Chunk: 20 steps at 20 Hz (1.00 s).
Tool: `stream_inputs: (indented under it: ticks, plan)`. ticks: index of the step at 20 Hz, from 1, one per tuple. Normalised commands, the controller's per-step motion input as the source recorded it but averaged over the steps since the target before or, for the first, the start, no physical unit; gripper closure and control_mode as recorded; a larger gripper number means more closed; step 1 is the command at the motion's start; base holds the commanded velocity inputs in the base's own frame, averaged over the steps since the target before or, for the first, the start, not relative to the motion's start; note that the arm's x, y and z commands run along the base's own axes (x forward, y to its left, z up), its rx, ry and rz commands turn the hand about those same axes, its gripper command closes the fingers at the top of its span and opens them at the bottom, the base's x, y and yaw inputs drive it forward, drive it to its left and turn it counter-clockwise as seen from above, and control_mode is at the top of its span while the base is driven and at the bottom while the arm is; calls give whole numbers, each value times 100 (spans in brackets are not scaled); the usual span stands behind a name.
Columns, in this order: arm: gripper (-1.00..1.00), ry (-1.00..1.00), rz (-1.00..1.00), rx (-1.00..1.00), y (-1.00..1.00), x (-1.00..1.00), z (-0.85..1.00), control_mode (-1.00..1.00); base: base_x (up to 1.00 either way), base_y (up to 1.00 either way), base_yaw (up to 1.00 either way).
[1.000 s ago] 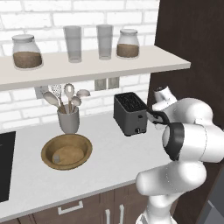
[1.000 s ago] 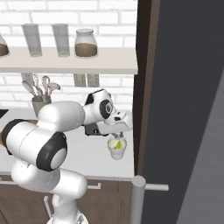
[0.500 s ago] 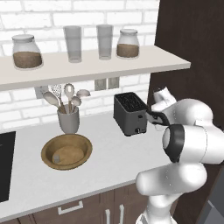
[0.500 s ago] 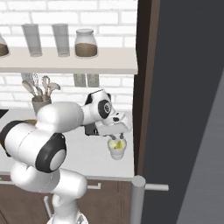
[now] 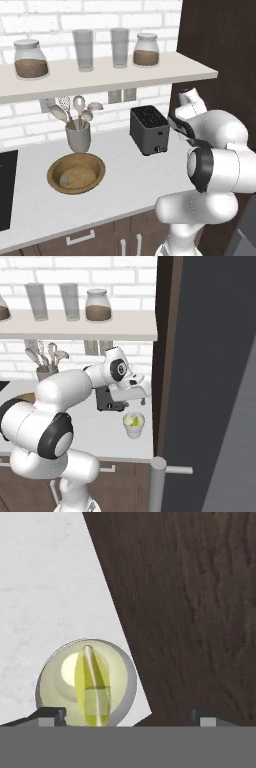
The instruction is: Grab a lemon wedge from the fridge and one ice cube from the ice bowl, and put them in the glass of lemonade.
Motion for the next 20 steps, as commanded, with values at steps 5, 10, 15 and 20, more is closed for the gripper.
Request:
stream_inputs:
  ticks: [5,10,15,20]
  plan:
    - [-100,13,0,-9,0,3,-67,-100,0,0,0]
    - [-100,1,0,-2,-14,5,-23,-100,0,0,0]
    - [-100,-1,-1,0,-53,0,0,-100,0,0,0]
    - [-100,0,-2,0,-33,0,-6,-100,0,0,0]
